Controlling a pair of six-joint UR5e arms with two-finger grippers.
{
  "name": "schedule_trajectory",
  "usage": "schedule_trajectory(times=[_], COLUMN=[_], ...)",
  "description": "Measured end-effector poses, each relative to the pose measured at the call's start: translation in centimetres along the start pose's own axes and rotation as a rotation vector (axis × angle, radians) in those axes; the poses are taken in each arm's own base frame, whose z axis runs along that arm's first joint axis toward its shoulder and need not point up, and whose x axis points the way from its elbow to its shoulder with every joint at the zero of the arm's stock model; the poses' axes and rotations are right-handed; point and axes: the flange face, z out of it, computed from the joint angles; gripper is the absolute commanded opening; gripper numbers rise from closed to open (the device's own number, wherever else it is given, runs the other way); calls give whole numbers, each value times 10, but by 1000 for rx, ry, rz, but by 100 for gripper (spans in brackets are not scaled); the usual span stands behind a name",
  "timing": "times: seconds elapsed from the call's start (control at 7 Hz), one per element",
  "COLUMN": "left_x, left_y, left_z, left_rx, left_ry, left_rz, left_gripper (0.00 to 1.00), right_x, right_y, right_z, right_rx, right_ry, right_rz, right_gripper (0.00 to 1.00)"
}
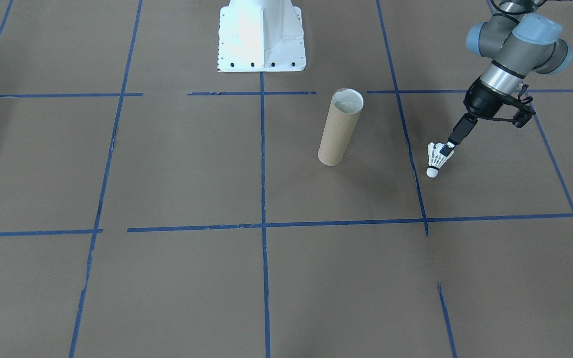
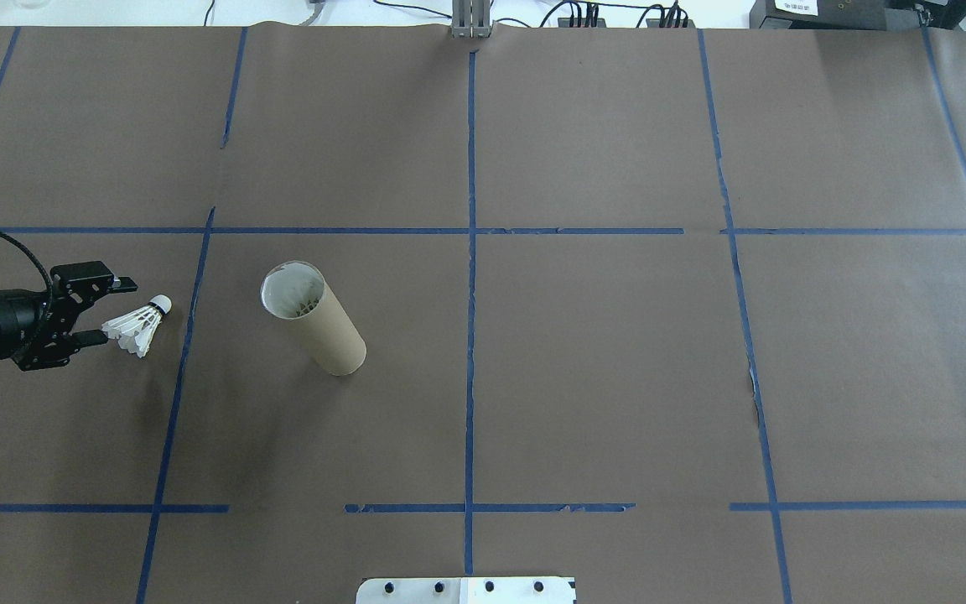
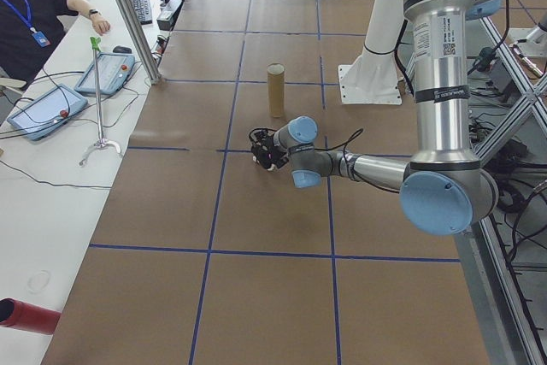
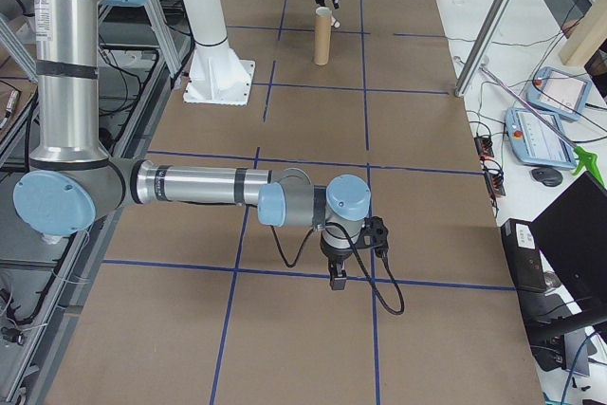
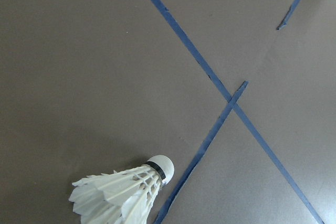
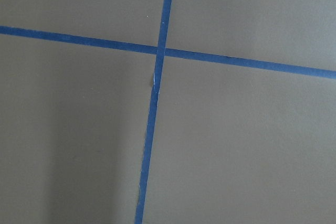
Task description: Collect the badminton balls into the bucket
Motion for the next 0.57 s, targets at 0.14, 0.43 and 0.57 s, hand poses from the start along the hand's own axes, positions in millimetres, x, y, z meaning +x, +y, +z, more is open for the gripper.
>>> schedule_trajectory(times=[0.14, 0.43, 0.57], left_x=[0, 2, 2], left_y=[1, 2, 2], left_z=[3, 6, 7], left_rx=[-2, -9, -11], left_ry=[-3, -3, -5], left_rz=[-1, -1, 1], left_gripper=[72, 4, 1], right_x=[0, 0, 0], right_y=[0, 0, 0], right_z=[0, 0, 0], right_rx=[0, 0, 0], right_ry=[0, 0, 0], right_rz=[0, 0, 0], right_gripper=[100, 100, 100])
